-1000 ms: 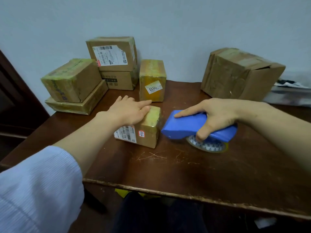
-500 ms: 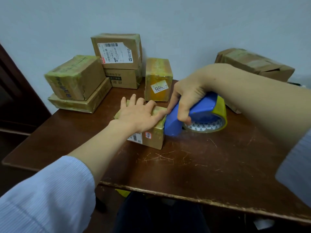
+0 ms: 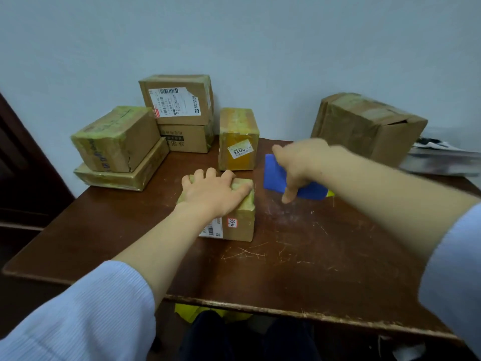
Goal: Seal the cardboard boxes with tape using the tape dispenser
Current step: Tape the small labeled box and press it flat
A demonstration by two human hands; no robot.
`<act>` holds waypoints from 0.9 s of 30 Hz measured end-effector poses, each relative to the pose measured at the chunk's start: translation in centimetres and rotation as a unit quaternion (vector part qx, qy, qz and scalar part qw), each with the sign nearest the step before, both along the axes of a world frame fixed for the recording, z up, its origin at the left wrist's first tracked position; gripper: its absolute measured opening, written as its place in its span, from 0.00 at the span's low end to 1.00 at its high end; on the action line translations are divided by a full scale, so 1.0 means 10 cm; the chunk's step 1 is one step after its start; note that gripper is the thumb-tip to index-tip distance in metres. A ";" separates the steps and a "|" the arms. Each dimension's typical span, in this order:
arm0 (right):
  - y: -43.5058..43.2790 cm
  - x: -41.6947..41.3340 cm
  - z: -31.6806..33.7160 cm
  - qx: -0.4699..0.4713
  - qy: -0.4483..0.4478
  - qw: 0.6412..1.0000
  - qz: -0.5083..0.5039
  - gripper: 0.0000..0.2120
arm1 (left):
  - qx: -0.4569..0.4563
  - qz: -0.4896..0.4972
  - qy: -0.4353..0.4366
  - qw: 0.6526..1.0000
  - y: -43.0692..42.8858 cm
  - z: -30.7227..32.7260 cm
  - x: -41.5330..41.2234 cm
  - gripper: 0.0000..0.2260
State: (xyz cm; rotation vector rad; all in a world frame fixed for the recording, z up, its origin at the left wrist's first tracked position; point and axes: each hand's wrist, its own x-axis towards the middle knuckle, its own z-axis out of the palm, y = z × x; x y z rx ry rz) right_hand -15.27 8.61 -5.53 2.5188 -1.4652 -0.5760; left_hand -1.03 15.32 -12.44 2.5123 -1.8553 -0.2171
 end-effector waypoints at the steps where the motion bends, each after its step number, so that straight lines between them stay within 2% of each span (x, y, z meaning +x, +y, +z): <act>1: 0.00 -0.07 -0.17 -0.034 -0.008 0.999 -0.010 0.52 | 0.001 0.011 -0.001 1.000 0.02 0.01 -0.01 0.30; 3: 0.06 -0.17 -0.56 -0.085 -0.036 0.995 -0.028 0.49 | 0.003 0.033 0.005 0.999 0.05 0.04 -0.03 0.31; 6: 0.09 -0.23 -0.99 -0.161 -0.045 0.986 0.006 0.40 | 0.005 0.055 0.029 0.998 0.11 0.06 -0.02 0.30; 9: 0.13 -0.28 -1.12 -0.136 -0.084 0.987 -0.022 0.35 | -0.028 0.052 0.066 0.996 0.17 0.08 0.05 0.25; 11: 0.24 -0.29 -1.05 -0.146 -0.089 0.985 -0.027 0.33 | -0.090 0.059 0.119 0.987 0.21 0.06 0.14 0.27; 13: 0.38 -0.23 -0.95 -0.150 -0.205 0.967 -0.010 0.28 | -0.161 0.105 0.186 0.964 0.26 0.03 0.26 0.33; 15: 0.53 -0.08 -0.84 -0.072 -0.388 0.918 -0.042 0.20 | -0.176 0.178 0.280 0.927 0.30 0.00 0.32 0.40; 16: 0.56 0.02 -0.79 -0.002 -0.432 0.898 -0.085 0.19 | -0.171 0.207 0.327 0.906 0.32 -0.02 0.33 0.44; 19: 0.52 0.33 -0.78 0.142 -0.468 0.854 -0.177 0.31 | -0.157 0.247 0.398 0.869 0.32 -0.14 0.27 0.50; 21: 0.51 0.44 -0.82 0.155 -0.483 0.838 -0.201 0.38 | -0.177 0.258 0.399 0.862 0.31 -0.25 0.24 0.45; 23: 0.52 0.49 -0.87 0.123 -0.489 0.835 -0.220 0.40 | -0.195 0.257 0.360 0.875 0.32 -0.32 0.23 0.34; 27: 0.45 0.48 -0.90 0.048 -0.457 0.863 -0.210 0.32 | -0.220 0.239 0.282 0.903 0.32 -0.32 0.26 0.22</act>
